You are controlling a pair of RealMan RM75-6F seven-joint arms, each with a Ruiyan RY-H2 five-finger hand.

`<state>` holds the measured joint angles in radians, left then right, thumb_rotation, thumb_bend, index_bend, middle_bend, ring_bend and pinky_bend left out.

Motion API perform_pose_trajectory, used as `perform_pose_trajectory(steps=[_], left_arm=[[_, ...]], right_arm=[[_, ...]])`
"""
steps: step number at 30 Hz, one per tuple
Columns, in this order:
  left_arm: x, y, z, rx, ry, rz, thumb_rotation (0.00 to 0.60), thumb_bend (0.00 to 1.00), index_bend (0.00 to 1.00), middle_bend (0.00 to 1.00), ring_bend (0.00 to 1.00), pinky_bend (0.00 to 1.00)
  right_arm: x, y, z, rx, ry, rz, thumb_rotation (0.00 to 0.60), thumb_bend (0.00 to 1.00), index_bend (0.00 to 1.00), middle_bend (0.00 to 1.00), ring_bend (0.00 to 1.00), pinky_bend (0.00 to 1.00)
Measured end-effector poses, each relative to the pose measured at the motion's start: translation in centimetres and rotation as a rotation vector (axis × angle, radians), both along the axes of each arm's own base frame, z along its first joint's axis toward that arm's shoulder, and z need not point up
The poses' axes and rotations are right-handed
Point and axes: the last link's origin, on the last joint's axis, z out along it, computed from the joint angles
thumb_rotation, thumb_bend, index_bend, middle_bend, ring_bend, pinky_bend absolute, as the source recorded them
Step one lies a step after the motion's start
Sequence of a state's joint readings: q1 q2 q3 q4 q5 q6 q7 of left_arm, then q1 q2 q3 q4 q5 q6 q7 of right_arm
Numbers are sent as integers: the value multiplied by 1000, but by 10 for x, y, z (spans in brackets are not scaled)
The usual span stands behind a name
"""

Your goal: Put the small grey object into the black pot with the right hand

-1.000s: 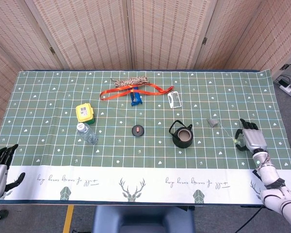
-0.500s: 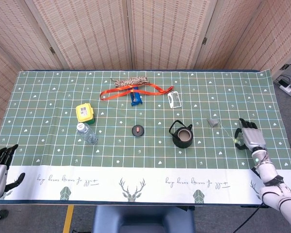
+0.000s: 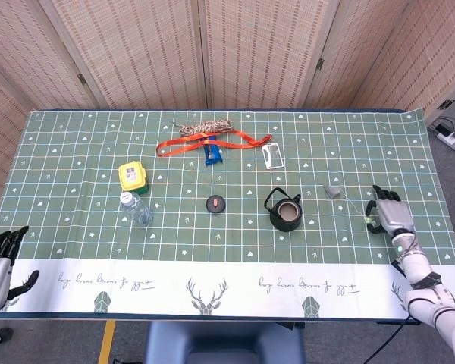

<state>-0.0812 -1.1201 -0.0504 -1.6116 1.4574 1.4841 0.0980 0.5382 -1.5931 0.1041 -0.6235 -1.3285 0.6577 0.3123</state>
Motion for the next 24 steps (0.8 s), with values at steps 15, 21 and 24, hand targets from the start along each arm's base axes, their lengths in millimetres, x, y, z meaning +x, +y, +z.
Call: perform_pose_trajectory(steps=[15, 21, 24], left_arm=[[0, -1, 0, 0, 6, -3, 600, 267, 49, 110, 86, 96], [0, -1, -1, -2, 7, -5, 600, 267, 42, 110, 85, 90], [0, -1, -1, -3, 8, -7, 600, 267, 41, 110, 85, 85]], right_arm=[[1, -2, -3, 13, 20, -1, 600, 357, 523, 0, 0, 0], [1, -2, -3, 12, 21, -1, 600, 364, 539, 0, 0, 0], [0, -2, -2, 13, 27, 0, 600, 365, 544, 0, 0, 0]])
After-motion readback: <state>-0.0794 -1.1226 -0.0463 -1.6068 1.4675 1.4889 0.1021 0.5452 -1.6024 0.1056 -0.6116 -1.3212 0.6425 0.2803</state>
